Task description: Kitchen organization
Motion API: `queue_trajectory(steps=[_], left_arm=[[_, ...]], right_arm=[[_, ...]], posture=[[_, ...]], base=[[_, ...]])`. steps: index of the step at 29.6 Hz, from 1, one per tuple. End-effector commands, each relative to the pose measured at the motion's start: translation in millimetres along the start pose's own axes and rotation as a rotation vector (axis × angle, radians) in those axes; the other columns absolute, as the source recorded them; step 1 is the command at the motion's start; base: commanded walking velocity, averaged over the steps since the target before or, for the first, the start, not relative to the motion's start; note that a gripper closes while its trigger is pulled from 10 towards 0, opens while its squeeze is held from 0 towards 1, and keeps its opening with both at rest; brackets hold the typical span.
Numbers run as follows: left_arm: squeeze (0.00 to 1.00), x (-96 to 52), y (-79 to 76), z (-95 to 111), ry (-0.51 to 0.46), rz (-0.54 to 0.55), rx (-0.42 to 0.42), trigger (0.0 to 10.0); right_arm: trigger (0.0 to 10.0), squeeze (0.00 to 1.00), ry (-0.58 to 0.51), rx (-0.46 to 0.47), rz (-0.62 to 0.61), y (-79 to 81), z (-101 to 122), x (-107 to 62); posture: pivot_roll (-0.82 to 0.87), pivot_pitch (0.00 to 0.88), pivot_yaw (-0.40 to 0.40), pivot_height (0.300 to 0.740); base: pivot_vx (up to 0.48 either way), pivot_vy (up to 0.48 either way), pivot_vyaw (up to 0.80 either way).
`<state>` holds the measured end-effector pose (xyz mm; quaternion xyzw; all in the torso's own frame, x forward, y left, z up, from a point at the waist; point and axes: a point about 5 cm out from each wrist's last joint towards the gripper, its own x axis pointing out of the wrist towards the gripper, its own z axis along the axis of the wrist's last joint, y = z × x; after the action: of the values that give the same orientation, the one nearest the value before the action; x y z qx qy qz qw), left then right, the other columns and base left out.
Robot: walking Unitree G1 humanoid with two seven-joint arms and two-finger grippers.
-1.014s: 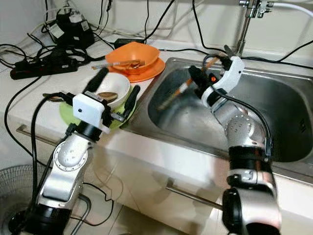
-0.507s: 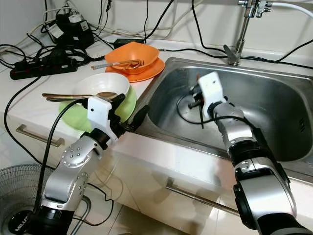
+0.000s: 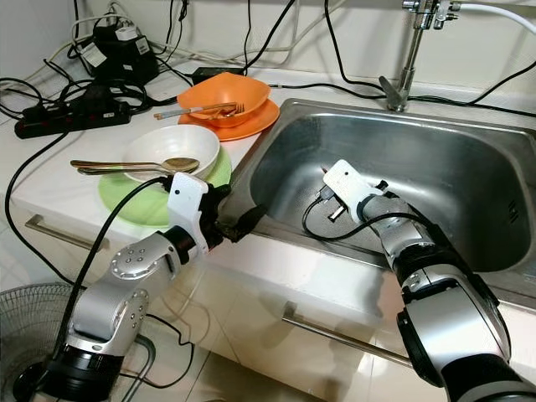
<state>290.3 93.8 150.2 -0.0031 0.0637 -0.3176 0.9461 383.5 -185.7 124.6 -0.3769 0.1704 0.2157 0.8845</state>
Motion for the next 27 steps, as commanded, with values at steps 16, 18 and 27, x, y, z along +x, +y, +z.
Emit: queue_trajectory(steps=[16,18,27], left_arm=[[1.0,-1.7,-7.4,-2,0.063,-0.054,0.018,10.0],[1.0,-2.1,-7.1,-3,0.072,-0.054,0.024,10.0],[1.0,-0.9,-5.7,-2,0.066,-0.036,0.034,10.0]], right_arm=[[10.0,1.0,-0.032,-0.007,0.043,4.4,10,3.7],[10.0,1.0,-0.04,0.014,0.047,5.2,10,3.8],[10.0,1.0,-0.083,0.098,0.05,3.2,16,4.0]], posture=[[-0.05,0.0,0.1,0.74],[-0.05,0.0,0.102,0.74],[-0.05,0.0,0.099,0.74]], base=[[0.0,0.0,0.0],[0.0,0.0,0.0],[0.0,0.0,0.0]])
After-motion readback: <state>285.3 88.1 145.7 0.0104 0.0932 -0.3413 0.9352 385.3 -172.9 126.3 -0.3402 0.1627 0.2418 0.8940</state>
